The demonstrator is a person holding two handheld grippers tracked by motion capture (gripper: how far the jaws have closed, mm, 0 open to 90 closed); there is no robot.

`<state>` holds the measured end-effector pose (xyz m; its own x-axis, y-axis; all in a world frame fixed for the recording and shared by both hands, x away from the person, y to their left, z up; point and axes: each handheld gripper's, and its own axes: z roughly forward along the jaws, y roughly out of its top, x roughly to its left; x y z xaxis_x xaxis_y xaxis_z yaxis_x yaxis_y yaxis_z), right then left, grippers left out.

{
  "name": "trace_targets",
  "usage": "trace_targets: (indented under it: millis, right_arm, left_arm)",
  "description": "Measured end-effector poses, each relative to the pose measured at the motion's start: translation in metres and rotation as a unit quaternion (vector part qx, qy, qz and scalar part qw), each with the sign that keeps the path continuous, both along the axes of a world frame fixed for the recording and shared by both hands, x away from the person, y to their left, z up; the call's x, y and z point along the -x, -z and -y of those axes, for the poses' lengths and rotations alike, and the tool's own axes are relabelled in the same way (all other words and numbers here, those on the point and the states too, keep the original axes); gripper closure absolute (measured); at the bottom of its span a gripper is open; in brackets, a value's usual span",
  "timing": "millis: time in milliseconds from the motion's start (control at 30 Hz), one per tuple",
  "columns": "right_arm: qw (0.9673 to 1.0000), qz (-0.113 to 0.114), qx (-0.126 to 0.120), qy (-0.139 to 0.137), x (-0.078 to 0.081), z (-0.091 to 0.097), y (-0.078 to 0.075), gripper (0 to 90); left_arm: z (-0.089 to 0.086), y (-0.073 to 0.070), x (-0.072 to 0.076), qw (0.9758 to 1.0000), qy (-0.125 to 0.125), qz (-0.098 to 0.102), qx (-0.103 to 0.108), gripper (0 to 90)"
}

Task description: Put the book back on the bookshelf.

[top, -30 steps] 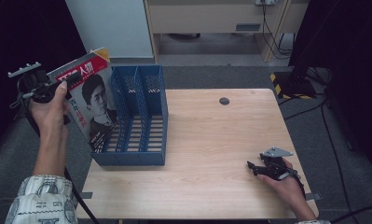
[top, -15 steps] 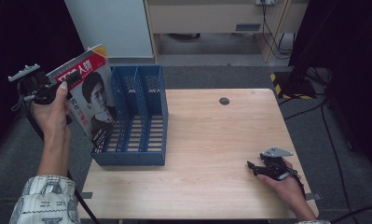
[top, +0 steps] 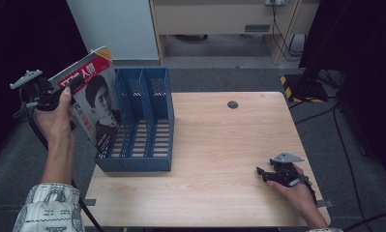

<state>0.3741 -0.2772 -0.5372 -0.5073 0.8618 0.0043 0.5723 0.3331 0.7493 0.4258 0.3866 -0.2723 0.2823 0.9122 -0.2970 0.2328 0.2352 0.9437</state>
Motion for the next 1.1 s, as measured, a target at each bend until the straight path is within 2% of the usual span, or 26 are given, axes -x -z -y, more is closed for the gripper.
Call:
trace_targets:
  millis: [267,733,833,1000,1100]
  right_arm:
    - [1.0,0.001,0.0,0.001,0.0,0.0,0.0,31.4]
    - [1.0,0.001,0.0,0.0,0.0,0.0,0.0,31.4]
    - [1.0,0.0,0.0,0.001,0.0,0.0,0.0,31.4]
    - [1.0,0.001,0.0,0.001,0.0,0.0,0.0,31.4]
    - [1.0,0.001,0.0,0.001,0.0,0.0,0.0,31.4]
  left_arm:
    - [-0.003,0.01,0.005,0.9998,0.001,0.015,0.011,86.4]
    - [0.001,0.03,0.01,0.9991,-0.005,0.042,-0.008,86.4]
    - [0.002,0.035,0.009,0.9991,-0.005,0.04,-0.013,86.5]
    - [0.003,0.041,0.009,0.999,-0.005,0.043,-0.012,86.4]
    - [0.004,0.047,0.008,0.9992,-0.005,0.036,-0.016,86.5]
